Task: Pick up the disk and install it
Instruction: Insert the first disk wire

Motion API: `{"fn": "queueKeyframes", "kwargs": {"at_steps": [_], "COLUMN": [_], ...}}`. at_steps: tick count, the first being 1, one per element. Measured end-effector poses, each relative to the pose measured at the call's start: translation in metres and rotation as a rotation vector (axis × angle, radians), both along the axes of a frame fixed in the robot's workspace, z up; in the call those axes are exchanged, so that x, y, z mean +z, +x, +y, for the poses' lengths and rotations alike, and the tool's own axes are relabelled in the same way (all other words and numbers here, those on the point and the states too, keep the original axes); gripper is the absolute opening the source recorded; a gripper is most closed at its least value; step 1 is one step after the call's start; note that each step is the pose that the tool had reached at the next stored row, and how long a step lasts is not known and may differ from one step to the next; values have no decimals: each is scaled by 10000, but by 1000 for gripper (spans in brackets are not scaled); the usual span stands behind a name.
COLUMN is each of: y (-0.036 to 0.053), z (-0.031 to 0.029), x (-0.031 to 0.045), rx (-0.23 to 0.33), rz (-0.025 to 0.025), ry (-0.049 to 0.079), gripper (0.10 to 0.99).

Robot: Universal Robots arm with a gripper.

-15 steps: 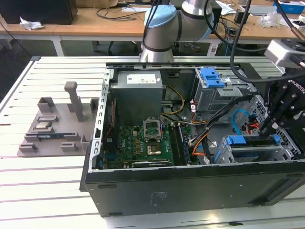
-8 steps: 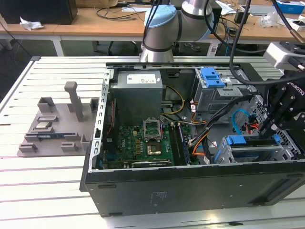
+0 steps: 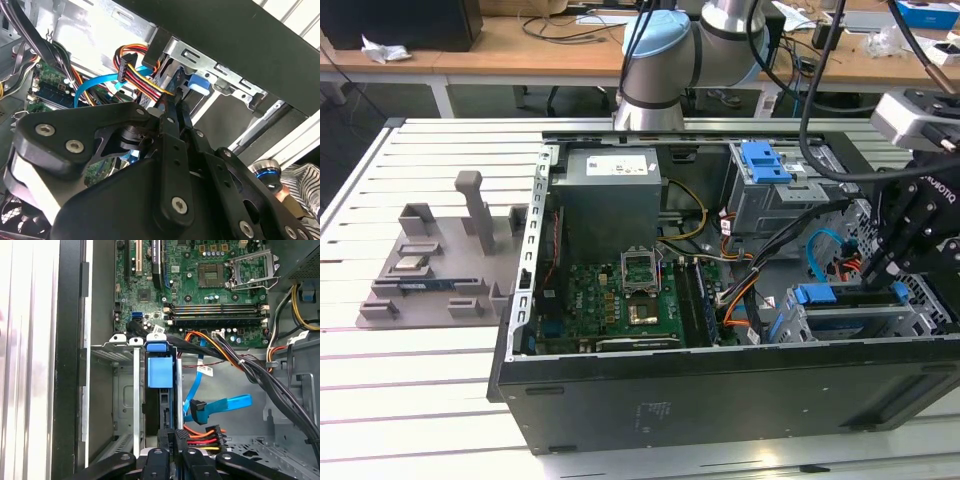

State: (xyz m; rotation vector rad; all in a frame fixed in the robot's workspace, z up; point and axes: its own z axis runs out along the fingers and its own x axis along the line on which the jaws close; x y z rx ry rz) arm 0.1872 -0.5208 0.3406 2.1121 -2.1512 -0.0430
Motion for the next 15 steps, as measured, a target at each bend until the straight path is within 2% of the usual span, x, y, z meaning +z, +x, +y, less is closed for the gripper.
{"fn": "queueKeyframes", "kwargs": {"at_steps": [6,15], "y": [-4,-3], "z": [0,1], "x": [-46,-74], "rx": [-1,0], "rz": [4,3], "ry": [-3,23], "gripper": [165,176]}}
